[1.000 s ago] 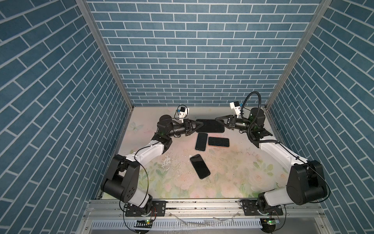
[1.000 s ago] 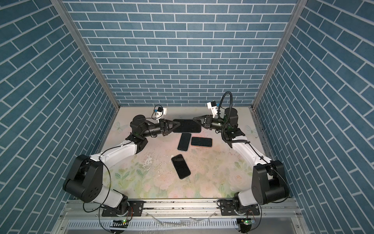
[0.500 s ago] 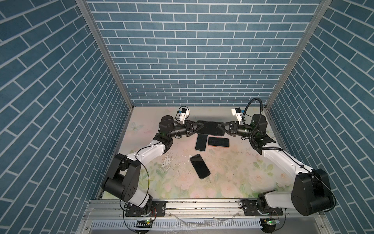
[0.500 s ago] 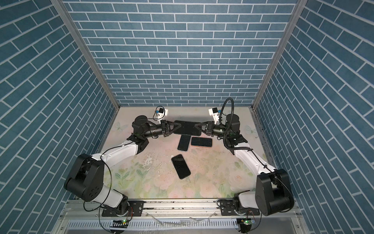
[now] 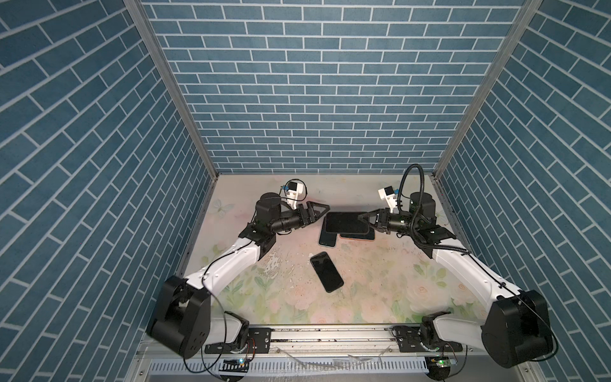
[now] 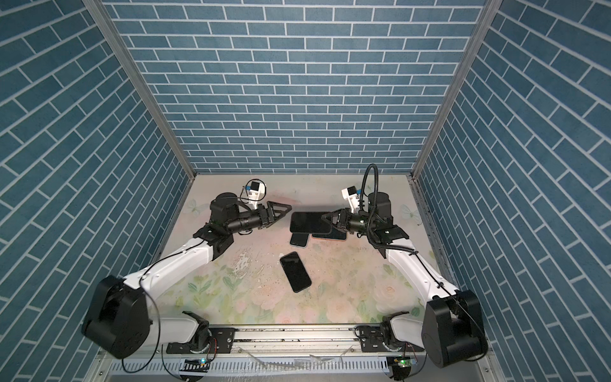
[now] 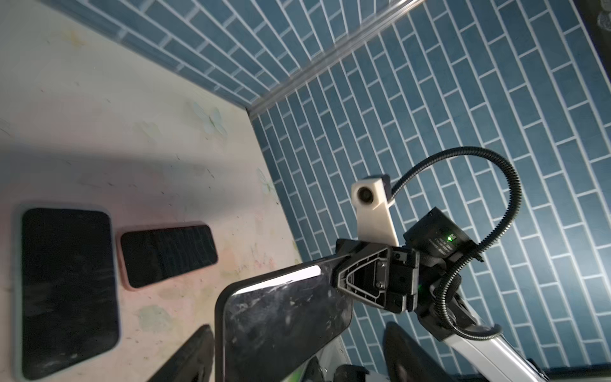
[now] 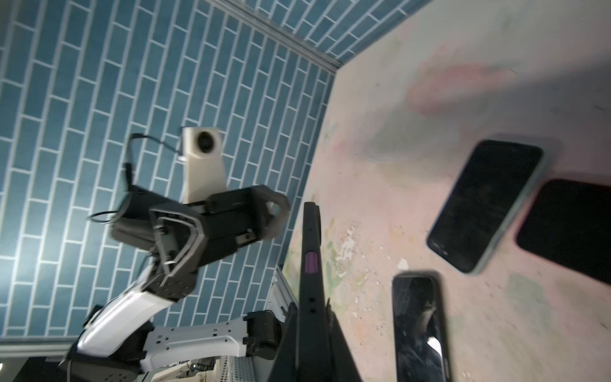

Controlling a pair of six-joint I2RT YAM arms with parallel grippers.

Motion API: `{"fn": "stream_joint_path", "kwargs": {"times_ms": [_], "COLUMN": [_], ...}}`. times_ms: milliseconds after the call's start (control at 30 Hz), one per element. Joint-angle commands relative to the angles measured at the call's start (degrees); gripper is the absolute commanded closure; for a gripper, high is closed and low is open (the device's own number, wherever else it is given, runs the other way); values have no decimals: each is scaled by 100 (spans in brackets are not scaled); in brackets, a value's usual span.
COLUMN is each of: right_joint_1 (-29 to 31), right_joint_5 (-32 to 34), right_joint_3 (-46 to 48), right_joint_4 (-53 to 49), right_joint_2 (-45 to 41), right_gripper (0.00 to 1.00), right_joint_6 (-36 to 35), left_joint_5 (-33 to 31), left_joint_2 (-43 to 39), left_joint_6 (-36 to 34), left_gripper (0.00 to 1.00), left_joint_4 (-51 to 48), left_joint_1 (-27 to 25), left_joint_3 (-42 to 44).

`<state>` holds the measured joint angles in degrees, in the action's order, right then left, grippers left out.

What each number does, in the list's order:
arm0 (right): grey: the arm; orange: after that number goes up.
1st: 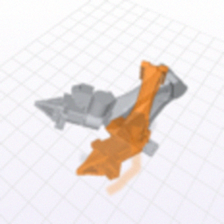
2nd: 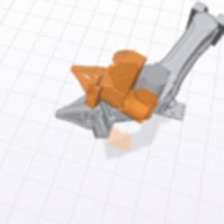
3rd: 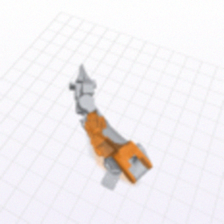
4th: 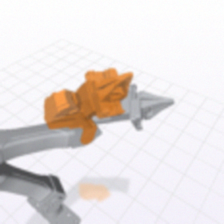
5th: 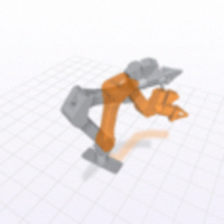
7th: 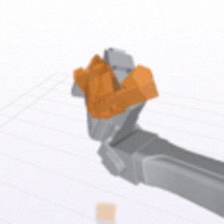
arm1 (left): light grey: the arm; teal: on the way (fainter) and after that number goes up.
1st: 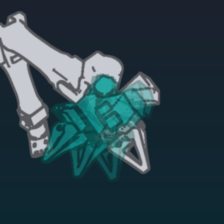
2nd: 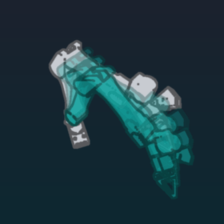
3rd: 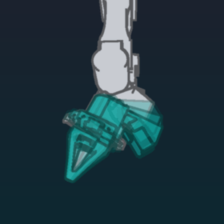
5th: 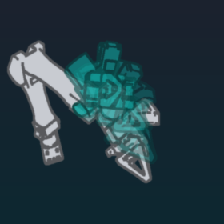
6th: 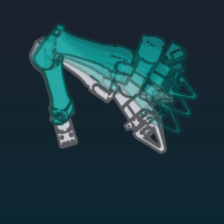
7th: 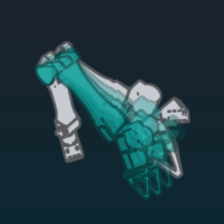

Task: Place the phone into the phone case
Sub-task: 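Lower the cased phone flat onto the table and open both grippers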

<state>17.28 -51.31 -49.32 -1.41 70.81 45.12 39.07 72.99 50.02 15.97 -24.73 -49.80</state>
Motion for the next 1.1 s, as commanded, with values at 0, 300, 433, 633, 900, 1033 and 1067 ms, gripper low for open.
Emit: {"fn": "stream_joint_path", "kwargs": {"times_ms": [0,300,433,633,900,1033,1067], "right_joint_1": [-53,-58,-75,-145,-163,-160,-163], "right_joint_5": [624,1043,1200,1505,2591,2982,3127], "right_joint_3": [7,611,712,792,768,684,660], "right_joint_4": [-1600,-1649,-1348,-1165,-1542,-1729,-1784], "right_joint_2": [-173,430,777,1255,1526,1603,1577], "right_gripper": [100,100,100,90,67,59,57], "right_joint_6": [-1030,-1401,-1418,-1523,-1627,-1695,-1700], "left_joint_5": [-1184,-1274,-1234,-1280,-1395,-1419,-1444], "left_joint_2": [-500,-496,-496,-596,-650,-609,-618], "left_joint_6": [-1279,-1508,-1435,-1437,-1492,-1499,-1504], "left_gripper": [14,12,12,12,12,12,12], "left_joint_4": [-1527,-1964,-1871,-1933,-2081,-2104,-2127], "left_joint_1": [78,134,135,135,135,135,135], "left_joint_3": [-107,-210,-130,-40,-39,-73,-82]}}
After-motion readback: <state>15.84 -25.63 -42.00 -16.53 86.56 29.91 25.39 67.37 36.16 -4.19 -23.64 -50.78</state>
